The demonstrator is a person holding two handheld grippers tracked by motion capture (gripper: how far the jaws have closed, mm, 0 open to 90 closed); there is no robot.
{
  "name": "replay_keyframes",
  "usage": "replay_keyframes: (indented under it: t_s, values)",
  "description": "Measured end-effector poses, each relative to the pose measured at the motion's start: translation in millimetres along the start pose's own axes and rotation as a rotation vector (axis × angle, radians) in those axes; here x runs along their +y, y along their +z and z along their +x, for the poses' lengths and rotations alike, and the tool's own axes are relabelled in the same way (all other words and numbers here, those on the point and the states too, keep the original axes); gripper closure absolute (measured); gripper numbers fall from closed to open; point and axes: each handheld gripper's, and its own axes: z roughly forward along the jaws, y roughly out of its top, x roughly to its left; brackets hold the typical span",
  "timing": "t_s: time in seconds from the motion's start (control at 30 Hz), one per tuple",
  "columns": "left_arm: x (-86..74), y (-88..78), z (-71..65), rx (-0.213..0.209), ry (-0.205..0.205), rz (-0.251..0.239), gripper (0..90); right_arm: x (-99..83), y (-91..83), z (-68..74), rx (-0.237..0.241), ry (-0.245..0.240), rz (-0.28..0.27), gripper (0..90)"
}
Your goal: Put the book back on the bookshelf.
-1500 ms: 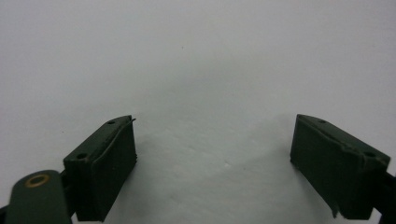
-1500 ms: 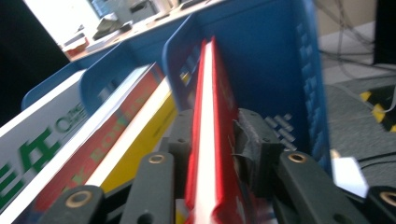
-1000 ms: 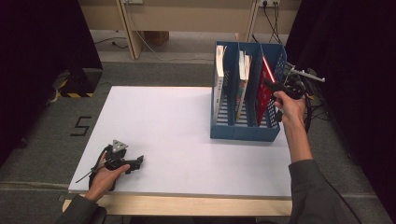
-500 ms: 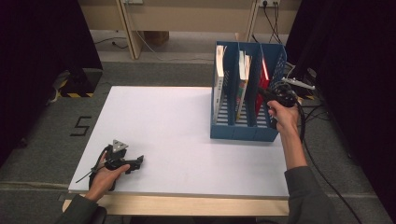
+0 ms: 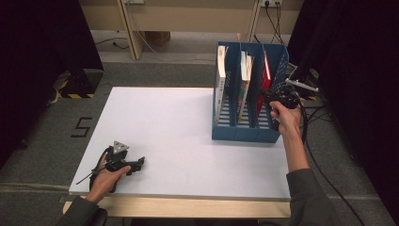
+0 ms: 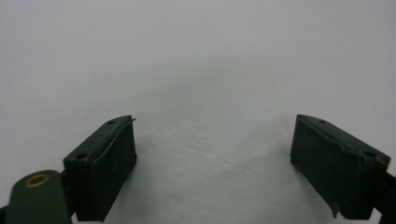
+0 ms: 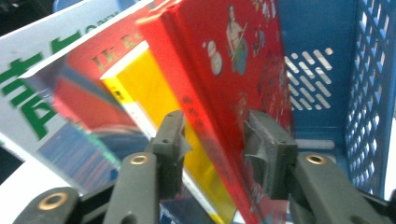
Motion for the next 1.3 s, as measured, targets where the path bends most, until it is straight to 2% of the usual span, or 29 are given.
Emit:
replay_keyframes:
  t_s: [0.07, 0.13, 0.43, 0.53, 0.63, 0.67, 0.77, 0.8, 0.9, 1.0, 1.1, 1.2, 1.3]
  values:
    - [0.0, 0.0, -0.1, -0.001, 0.001, 0.001, 13.1, -2.3, -4.1, -1.8, -0.016, -0.013, 0.004, 49.8]
    - [0.0, 0.0, -0.1, 0.0, 0.0, 0.0, 13.1, -5.0, -8.3, -4.4, -0.005, 0.014, 0.002, 47.2]
    - [0.0, 0.1, 0.0, 0.0, 0.0, 0.0, 13.1, -11.2, -26.4, -6.6, 0.022, 0.032, 0.002, 36.1]
    - [0.0, 0.0, 0.0, -0.001, 0.002, 0.002, 13.1, -14.2, -31.8, -4.4, 0.026, 0.028, 0.001, 33.5]
    - [0.0, 0.1, 0.1, -0.001, 0.0, 0.0, 13.1, -19.2, -37.0, -1.0, 0.057, 0.035, 0.005, 31.9]
    - [0.0, 0.1, 0.0, -0.001, 0.0, 0.0, 13.1, -21.4, -38.7, 0.3, 0.06, 0.024, 0.006, 30.5]
    - [0.0, -0.2, 0.2, -0.002, 0.001, 0.003, 13.0, -26.7, -43.8, 5.6, 0.071, 0.032, 0.008, 30.1]
    - [0.1, -0.1, 0.1, -0.002, 0.0, 0.002, 13.0, -29.4, -45.2, 6.7, 0.075, 0.018, 0.006, 29.5]
    - [0.1, -0.3, 0.4, -0.005, 0.001, 0.004, 13.0, -36.6, -47.5, 10.7, 0.074, 0.03, 0.011, 28.3]
    - [0.1, -0.4, 0.4, -0.006, 0.001, 0.005, 13.0, -44.8, -48.4, 14.1, 0.087, 0.021, 0.007, 25.8]
    - [-0.1, -0.5, 0.8, -0.009, 0.002, 0.002, 13.0, -51.8, -51.1, 18.4, 0.108, 0.041, -0.007, 25.1]
    - [-0.2, -0.8, 1.3, -0.014, 0.008, 0.003, 13.0, -57.1, -50.9, 22.7, 0.086, 0.01, 0.001, 22.6]
    - [-0.8, -1.3, 1.9, -0.021, 0.015, 0.002, 13.0, -60.0, -52.0, 26.0, 0.084, 0.009, -0.008, 22.0]
